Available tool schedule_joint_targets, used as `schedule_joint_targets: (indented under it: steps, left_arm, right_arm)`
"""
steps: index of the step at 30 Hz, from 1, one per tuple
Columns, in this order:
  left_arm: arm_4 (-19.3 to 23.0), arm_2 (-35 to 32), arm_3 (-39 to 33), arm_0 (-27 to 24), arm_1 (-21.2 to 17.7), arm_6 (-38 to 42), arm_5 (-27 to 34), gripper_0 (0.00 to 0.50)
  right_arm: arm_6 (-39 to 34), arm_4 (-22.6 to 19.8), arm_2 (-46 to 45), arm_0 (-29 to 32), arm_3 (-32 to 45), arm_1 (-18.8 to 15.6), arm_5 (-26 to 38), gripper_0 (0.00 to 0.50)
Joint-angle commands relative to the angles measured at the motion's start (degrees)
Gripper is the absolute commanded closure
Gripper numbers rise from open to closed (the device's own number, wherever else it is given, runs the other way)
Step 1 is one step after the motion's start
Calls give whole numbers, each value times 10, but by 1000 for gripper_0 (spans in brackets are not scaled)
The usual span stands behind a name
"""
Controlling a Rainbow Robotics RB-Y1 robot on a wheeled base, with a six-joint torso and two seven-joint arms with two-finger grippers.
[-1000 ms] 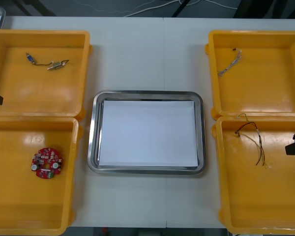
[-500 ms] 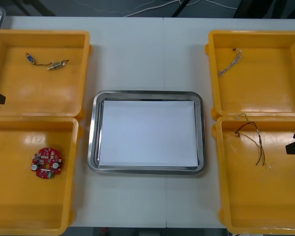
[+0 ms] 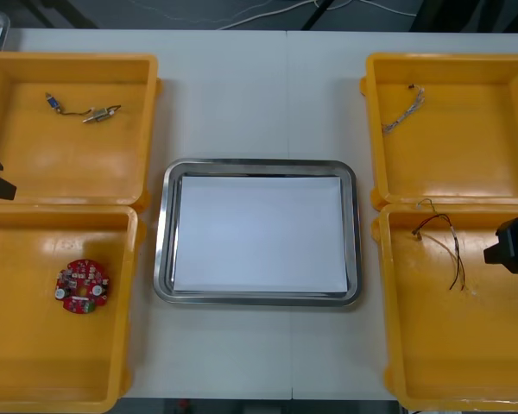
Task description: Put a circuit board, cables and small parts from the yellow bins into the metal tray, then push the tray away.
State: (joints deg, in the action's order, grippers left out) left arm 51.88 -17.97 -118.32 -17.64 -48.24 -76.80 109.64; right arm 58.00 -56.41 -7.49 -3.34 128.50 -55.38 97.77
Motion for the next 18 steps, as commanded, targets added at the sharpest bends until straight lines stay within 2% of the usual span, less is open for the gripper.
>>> schedule_joint_targets:
  steps: [1,5,6,11,16,18]
  left_arm:
    - [6,-31,-55,65,-24,49,4,0]
    - [6,-33,-74,103,-23,45,-13,0]
    - [6,-33,-83,126,-22,45,-33,0]
    - [-3,-33,-102,179,-1,37,-81,0]
    - [-49,-34,-118,202,58,-16,-94,0]
    - [-52,-34,-118,206,75,-32,-96,0]
  right_arm:
    - [3,32,44,-12,-3,-12,-25,0]
    - [2,52,71,-12,-14,-12,-50,0]
    - [2,61,84,-11,-20,-12,-63,0]
    - [5,71,108,-11,-41,-12,-94,0]
    - [10,70,120,-7,-63,-12,-117,0]
    - [14,71,121,-1,-69,-12,-128,0]
